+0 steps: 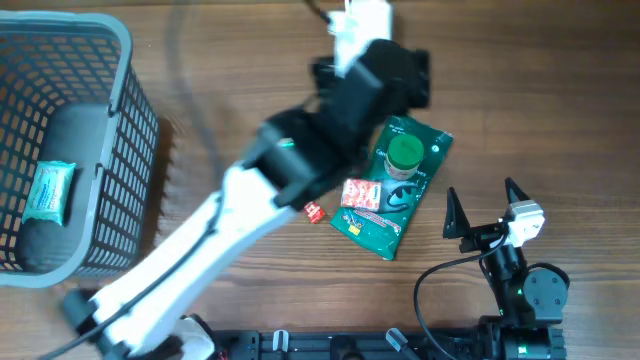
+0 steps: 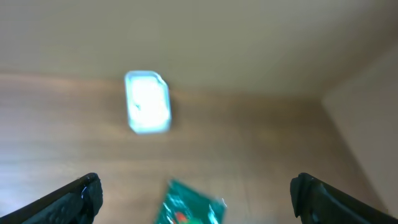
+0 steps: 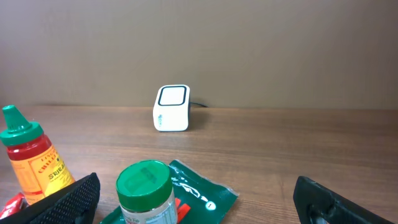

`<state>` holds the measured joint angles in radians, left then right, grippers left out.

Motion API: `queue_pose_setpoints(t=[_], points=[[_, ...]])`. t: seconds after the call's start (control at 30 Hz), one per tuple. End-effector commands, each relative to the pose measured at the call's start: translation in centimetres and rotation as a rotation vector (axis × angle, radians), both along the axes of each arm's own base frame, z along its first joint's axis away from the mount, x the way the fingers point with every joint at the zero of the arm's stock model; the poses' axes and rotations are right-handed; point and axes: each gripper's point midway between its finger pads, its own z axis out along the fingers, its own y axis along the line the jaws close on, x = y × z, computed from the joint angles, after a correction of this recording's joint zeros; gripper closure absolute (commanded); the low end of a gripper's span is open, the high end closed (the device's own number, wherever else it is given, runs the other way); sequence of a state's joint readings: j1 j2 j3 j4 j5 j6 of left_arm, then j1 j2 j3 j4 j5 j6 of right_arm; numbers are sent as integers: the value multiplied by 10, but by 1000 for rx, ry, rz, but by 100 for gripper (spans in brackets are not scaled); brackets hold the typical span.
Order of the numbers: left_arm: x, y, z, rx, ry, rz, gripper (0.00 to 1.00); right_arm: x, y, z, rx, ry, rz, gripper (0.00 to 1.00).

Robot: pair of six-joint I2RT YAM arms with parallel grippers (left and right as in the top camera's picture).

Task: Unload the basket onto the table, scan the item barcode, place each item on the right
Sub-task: 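Lift the jar out and set it upright on the gloves pack, then reach the left gripper into the basket and grasp the flushable wipes pack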

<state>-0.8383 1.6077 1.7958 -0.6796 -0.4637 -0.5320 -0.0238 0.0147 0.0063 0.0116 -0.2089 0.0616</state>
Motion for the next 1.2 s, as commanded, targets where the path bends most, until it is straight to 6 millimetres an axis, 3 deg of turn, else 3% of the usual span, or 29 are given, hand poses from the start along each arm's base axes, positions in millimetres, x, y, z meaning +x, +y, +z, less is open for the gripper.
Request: queue_pose_setpoints(t=[0.0, 0.17, 0.33, 0.4, 0.43, 0.57, 0.7, 0.9, 1.07, 1.17], points=[[15, 92, 40, 49, -103, 262, 0, -1, 0, 2, -9, -14, -2, 1], [19, 193, 55, 25, -96, 492, 0, -1, 0, 2, -10, -14, -2, 0], [6, 302, 43, -105, -25, 838, 1, -1, 0, 2, -10, -14, -2, 0], [-6, 347, 31, -197, 7, 1020, 1, -1, 0, 2, -10, -14, -2, 0], [-21, 384, 18, -285, 32, 1186, 0, -1, 0, 2, -10, -14, -2, 0], [-62, 451, -14, -467, 89, 1535, 0, -1, 0, 2, -9, -14, -2, 0], [-90, 497, -48, -582, 176, 1755, 0, -1, 0, 2, -9, -14, -2, 0], [-103, 543, -98, -662, 316, 1907, 0, -1, 0, 2, -9, -14, -2, 0], [-108, 561, -152, -723, 405, 2047, 4, -1, 0, 2, -10, -14, -2, 0], [-101, 566, -183, -715, 438, 2055, 5, -1, 0, 2, -9, -14, -2, 0]])
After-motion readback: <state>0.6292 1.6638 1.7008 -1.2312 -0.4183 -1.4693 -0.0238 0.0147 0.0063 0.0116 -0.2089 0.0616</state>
